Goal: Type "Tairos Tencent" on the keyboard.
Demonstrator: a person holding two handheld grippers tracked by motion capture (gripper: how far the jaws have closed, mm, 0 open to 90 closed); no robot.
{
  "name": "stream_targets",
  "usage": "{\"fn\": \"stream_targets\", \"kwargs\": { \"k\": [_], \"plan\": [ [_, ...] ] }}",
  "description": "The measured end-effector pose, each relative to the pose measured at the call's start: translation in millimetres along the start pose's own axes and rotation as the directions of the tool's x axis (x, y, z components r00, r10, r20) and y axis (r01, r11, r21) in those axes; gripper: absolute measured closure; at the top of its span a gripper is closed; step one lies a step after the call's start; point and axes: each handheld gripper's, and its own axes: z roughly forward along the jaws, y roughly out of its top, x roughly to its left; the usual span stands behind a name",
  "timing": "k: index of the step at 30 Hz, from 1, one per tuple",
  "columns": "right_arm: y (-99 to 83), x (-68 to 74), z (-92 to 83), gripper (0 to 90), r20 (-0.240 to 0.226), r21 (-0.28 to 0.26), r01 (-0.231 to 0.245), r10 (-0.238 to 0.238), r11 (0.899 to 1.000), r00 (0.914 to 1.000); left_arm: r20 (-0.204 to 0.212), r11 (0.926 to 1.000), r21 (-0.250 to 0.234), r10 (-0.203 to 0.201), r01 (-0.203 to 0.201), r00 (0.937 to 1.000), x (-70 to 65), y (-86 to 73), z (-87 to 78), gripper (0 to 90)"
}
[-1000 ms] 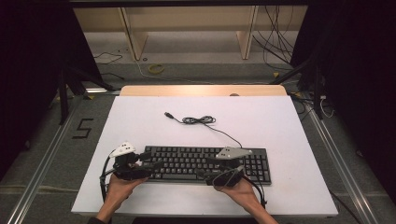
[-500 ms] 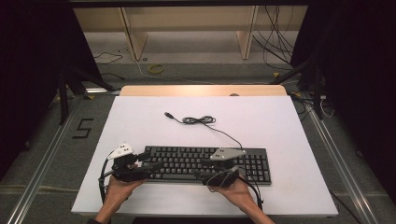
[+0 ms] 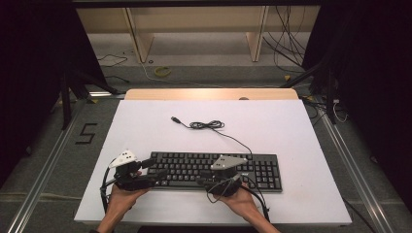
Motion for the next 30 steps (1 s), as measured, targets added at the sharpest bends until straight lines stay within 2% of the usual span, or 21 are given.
{"fn": "stream_targets", "kwargs": {
  "k": [14, 30],
  "plan": [
    [0.1, 5.4, 20.0, 89.7, -0.009, 0.053, 0.014, -0.014, 0.998, 0.9999, 0.009, 1.0000, -0.001, 0.009, -0.009, 0.9999, -3.4, -3.6, -1.5, 25.3],
    [-1.2, 7.6, 36.0, 90.0, -0.002, 0.095, 0.020, -0.020, 0.995, 0.9998, 0.013, 0.9997, -0.006, 0.024, -0.024, 0.9996, -5.8, -6.3, -3.3, 24.8]
  ]
}}
